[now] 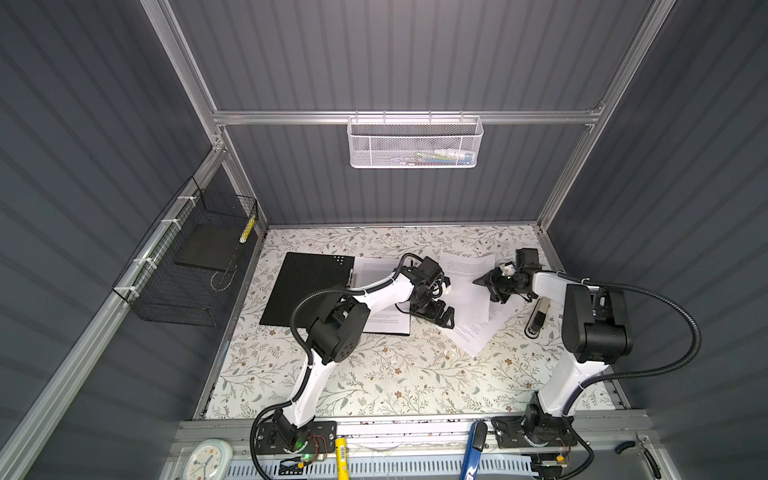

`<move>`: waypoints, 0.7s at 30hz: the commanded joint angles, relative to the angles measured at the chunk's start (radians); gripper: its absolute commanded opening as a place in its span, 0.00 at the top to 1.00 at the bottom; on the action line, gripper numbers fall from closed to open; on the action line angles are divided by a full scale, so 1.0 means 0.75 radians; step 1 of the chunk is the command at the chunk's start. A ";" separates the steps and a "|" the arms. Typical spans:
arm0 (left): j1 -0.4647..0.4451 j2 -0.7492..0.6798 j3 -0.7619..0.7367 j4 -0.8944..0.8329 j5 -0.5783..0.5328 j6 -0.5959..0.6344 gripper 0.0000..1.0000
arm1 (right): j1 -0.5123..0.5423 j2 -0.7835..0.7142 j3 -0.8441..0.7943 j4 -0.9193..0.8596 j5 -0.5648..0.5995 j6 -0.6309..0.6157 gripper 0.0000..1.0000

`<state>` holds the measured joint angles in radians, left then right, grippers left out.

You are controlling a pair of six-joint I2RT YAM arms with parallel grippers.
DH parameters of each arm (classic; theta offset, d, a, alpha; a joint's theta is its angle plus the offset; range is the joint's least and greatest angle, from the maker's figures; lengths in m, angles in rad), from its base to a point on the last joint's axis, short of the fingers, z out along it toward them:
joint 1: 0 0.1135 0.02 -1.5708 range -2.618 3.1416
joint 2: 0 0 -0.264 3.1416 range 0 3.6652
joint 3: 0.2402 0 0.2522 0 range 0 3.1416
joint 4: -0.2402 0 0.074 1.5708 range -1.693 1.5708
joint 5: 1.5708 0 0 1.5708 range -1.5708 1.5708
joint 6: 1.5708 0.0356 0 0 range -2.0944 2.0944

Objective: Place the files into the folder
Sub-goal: 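Grasp the sheet's far edge with the right gripper while the left gripper holds it, then lift the sheet with the right gripper toward the folder while the left draws back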

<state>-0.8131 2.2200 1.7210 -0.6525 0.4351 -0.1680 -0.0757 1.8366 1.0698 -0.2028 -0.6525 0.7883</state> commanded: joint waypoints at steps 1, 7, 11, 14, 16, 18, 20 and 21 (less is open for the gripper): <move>-0.002 0.057 -0.050 -0.089 -0.019 -0.019 0.00 | 0.007 -0.020 -0.009 -0.007 -0.002 -0.029 0.83; 0.002 -0.021 0.083 -0.117 -0.021 0.012 0.00 | 0.009 -0.040 0.017 -0.041 -0.002 -0.086 1.00; 0.002 -0.233 0.119 0.037 -0.008 -0.053 0.00 | 0.016 -0.165 0.039 -0.105 0.043 -0.136 1.00; 0.004 -0.539 -0.130 0.304 -0.150 -0.103 0.00 | 0.053 -0.279 0.097 -0.239 0.123 -0.197 1.00; 0.007 -0.761 -0.367 0.466 -0.306 -0.105 0.00 | 0.091 -0.379 0.126 -0.341 0.198 -0.227 1.00; 0.010 -1.008 -0.650 0.607 -0.466 -0.068 0.00 | 0.148 -0.465 0.170 -0.417 0.247 -0.245 1.00; 0.011 -1.224 -0.879 0.720 -0.594 -0.047 0.00 | 0.227 -0.499 0.248 -0.501 0.288 -0.261 1.00; 0.012 -1.334 -0.985 0.767 -0.656 -0.040 0.00 | 0.281 -0.505 0.295 -0.537 0.310 -0.268 1.00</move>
<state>-0.8101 1.3399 1.1717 -0.2214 0.1402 -0.2169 0.0578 1.4807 1.2213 -0.4660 -0.4934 0.6380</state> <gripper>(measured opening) 0.997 0.044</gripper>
